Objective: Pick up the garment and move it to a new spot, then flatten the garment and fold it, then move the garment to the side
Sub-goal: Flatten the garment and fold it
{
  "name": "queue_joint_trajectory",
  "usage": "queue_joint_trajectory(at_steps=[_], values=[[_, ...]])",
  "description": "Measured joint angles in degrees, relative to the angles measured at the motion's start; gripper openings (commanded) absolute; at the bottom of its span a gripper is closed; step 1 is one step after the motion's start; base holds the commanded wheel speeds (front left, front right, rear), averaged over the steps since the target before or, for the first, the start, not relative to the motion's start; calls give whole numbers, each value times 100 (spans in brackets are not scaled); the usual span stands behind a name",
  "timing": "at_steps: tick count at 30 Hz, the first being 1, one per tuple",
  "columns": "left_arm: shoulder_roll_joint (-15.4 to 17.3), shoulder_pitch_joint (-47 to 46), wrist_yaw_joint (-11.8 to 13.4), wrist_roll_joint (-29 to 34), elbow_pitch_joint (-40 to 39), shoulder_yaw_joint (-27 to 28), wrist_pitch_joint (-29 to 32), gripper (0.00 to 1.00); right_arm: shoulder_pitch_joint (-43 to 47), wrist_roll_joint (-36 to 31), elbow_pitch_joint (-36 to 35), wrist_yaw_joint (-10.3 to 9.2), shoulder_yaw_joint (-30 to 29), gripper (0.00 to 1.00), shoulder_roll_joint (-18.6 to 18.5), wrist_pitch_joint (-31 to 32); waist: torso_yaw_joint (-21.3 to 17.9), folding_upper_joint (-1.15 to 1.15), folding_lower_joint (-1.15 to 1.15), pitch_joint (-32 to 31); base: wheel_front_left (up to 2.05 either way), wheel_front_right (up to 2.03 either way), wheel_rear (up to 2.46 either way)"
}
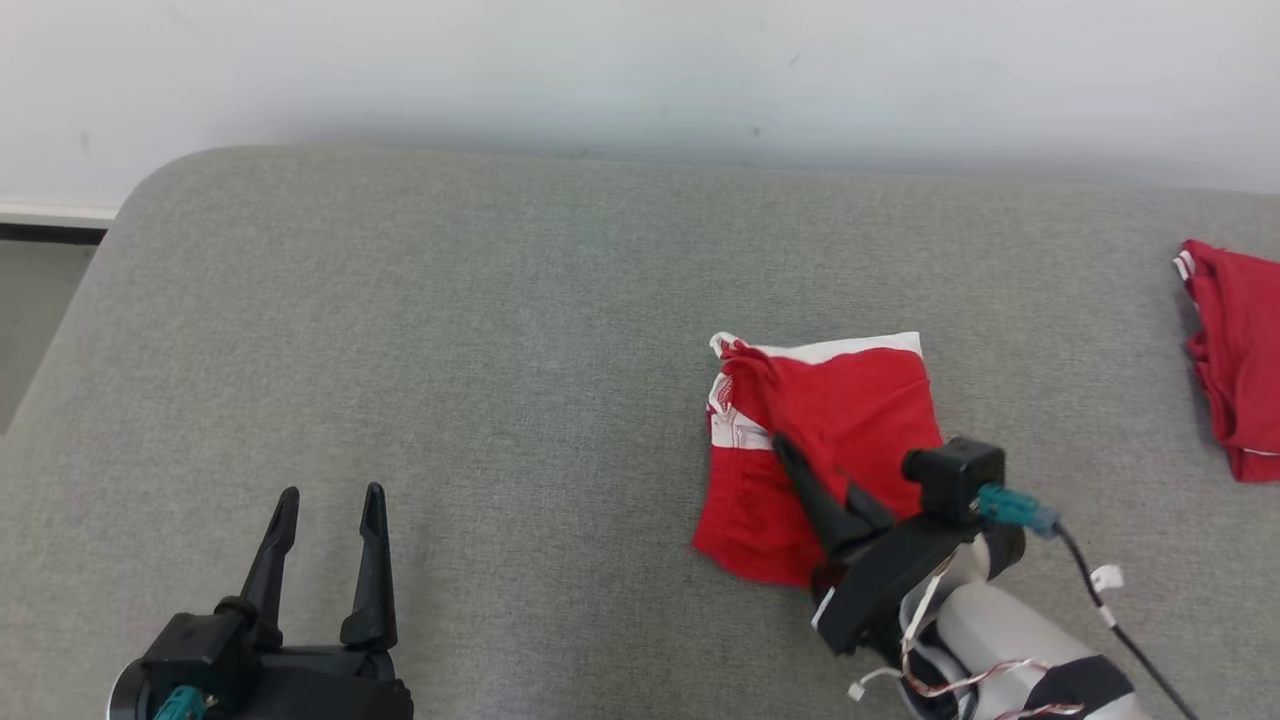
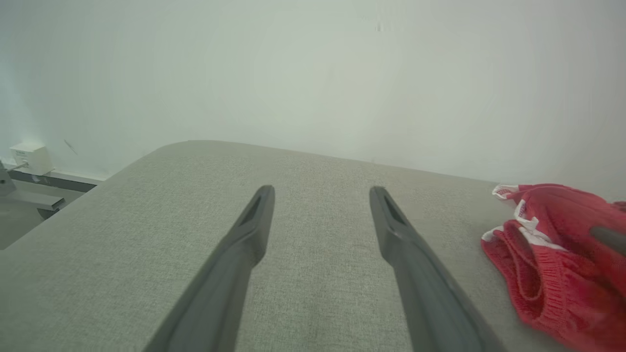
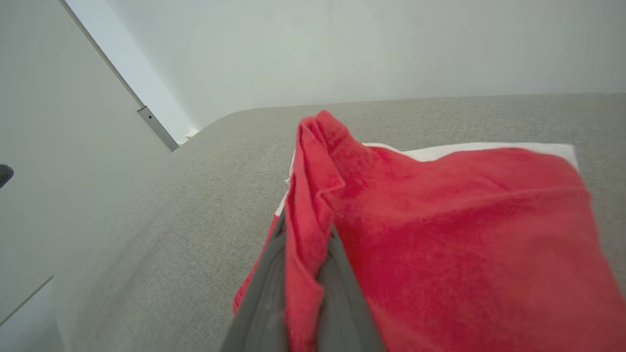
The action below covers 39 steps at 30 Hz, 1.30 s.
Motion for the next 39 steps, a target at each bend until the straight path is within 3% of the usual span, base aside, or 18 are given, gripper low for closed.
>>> queue_joint_trajectory(at_steps=[8,9,10,11,19,25,26,27,28,39], values=[[2,-13,82,-114,-2,-71,0,100,277,-260,204,0,27,0,427,0,127,0,0,109,0,0,0],[1,-13,109,-126,-4,-90,0,100,304,-265,178,0,9,21,466,1,126,0,0,110,0,0,0],[1,-14,116,-137,-4,-101,0,100,325,-303,127,0,-35,64,487,1,123,0,0,108,0,0,0],[1,-14,123,-148,-4,-107,0,100,344,-346,69,0,-107,100,487,1,117,0,0,103,0,0,0],[0,-2,130,-152,-8,-73,0,100,831,-730,-1053,0,-1330,100,149,-5,4,0,0,25,0,0,0],[0,3,113,-125,-24,-92,0,100,1222,-1048,-1234,0,-2210,100,-107,-13,-9,0,0,36,0,0,0],[1,-1,110,-110,-23,-89,0,100,1238,-1095,-1210,0,-2324,73,-113,-13,-4,0,0,43,0,0,0],[1,-8,107,-109,-23,-89,0,100,1258,-1155,-1162,0,-2414,17,-114,-14,2,0,0,50,0,0,0],[1,-8,107,-109,-23,-89,0,100,1258,-1155,-1162,0,-2414,0,-114,-14,2,0,0,50,0,0,0],[1,-118,56,-85,20,-179,0,100,1061,-2042,-74,0,-2424,0,288,-13,214,0,0,160,0,0,0]])
